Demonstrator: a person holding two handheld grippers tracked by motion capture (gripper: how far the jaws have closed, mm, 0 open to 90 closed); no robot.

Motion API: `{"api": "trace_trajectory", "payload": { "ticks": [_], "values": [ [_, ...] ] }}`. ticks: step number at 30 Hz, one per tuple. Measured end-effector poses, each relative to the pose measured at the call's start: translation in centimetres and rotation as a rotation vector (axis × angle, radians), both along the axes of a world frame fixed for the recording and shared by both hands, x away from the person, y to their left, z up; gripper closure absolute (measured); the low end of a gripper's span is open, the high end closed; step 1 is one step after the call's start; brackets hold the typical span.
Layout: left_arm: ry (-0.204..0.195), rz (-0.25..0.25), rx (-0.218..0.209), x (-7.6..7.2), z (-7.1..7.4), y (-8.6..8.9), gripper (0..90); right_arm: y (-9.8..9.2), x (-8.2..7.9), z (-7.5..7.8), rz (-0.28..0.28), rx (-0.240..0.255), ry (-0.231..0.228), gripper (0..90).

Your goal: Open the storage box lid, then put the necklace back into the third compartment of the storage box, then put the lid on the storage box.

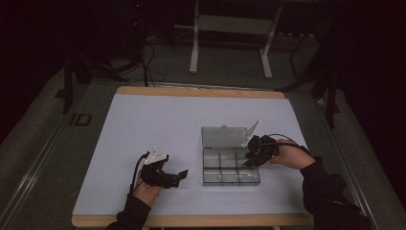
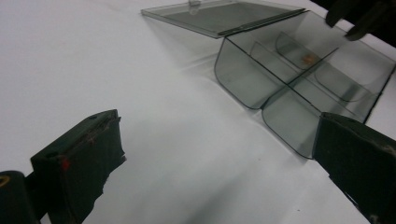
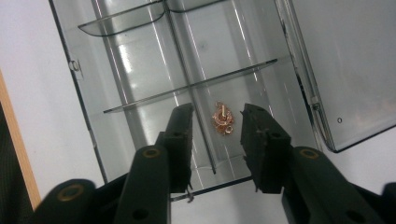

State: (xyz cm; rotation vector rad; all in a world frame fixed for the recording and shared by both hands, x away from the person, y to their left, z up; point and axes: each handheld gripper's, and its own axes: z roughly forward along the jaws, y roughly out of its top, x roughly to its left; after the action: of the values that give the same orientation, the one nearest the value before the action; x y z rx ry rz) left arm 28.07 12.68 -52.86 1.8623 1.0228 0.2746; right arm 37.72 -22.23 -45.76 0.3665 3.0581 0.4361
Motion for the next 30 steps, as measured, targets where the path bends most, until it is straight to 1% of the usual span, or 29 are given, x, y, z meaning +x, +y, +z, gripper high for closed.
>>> {"api": "trace_trajectory", "payload": {
  "ticks": [1, 2, 5, 9, 11, 13, 14, 15, 16, 17, 18, 21, 23, 24, 27, 28, 29, 30],
  "values": [
    [0.005, 0.003, 0.005, 0.0, -0.1, -0.1, 2.4, -0.1, -0.1, 0.1, -0.005, 0.006, -0.002, 61.2],
    [0.007, 0.001, 0.005, 0.0, -0.1, -0.1, 2.4, -0.4, -0.2, 0.2, -0.016, 0.025, -0.004, 58.3],
    [0.012, -0.005, 0.011, 0.0, -0.1, -0.2, 2.4, -0.8, -0.3, 0.4, -0.037, 0.054, -0.017, 57.0],
    [0.02, 0.0, 0.017, 0.2, 0.0, -0.3, 2.4, -1.6, -0.7, 0.6, -0.078, 0.097, -0.034, 53.5],
    [0.024, -0.001, 0.014, 0.3, 0.2, -0.5, 2.4, -2.0, -0.9, 0.7, -0.099, 0.113, -0.046, 51.5],
    [0.028, 0.003, 0.021, 0.4, 0.4, -0.6, 2.4, -2.4, -1.0, 0.7, -0.117, 0.127, -0.056, 50.2],
    [0.028, 0.003, 0.021, 0.4, 0.4, -0.6, 2.4, -2.4, -1.0, 0.7, -0.117, 0.127, -0.056, 50.2],
    [0.032, -0.001, 0.029, 0.5, 0.5, -0.9, 2.4, -2.6, -1.1, 0.7, -0.13, 0.138, -0.061, 49.8],
    [0.033, -0.004, 0.035, 0.6, 0.6, -1.1, 2.4, -3.2, -1.3, 0.7, -0.148, 0.17, -0.069, 47.9],
    [0.036, -0.008, 0.04, 0.6, 0.7, -1.2, 2.4, -3.4, -1.4, 0.7, -0.157, 0.184, -0.073, 47.6],
    [0.044, -0.01, 0.035, 0.7, 0.7, -1.3, 2.4, -3.7, -1.6, 0.7, -0.164, 0.197, -0.077, 46.8],
    [0.051, -0.016, 0.037, 1.2, 1.0, -1.9, 2.4, -4.5, -2.0, 0.7, -0.182, 0.239, -0.093, 44.9],
    [0.056, -0.019, 0.032, 1.6, 1.3, -2.4, 2.4, -5.0, -2.4, 0.8, -0.204, 0.256, -0.114, 44.2],
    [0.051, -0.022, 0.035, 1.8, 1.5, -2.7, 2.4, -5.2, -2.6, 0.9, -0.207, 0.266, -0.129, 44.1],
    [0.044, -0.035, 0.039, 2.5, 1.9, -3.6, 2.4, -5.8, -3.3, 1.0, -0.223, 0.3, -0.145, 42.5],
    [0.043, -0.041, 0.04, 2.7, 2.0, -3.9, 2.4, -6.0, -3.5, 1.0, -0.227, 0.309, -0.156, 42.4],
    [0.043, -0.041, 0.04, 2.7, 2.0, -3.9, 2.4, -6.0, -3.5, 1.0, -0.227, 0.309, -0.156, 42.4],
    [0.044, -0.048, 0.044, 3.1, 2.2, -4.4, 2.4, -6.2, -3.8, 1.0, -0.234, 0.318, -0.165, 42.3]
  ]
}}
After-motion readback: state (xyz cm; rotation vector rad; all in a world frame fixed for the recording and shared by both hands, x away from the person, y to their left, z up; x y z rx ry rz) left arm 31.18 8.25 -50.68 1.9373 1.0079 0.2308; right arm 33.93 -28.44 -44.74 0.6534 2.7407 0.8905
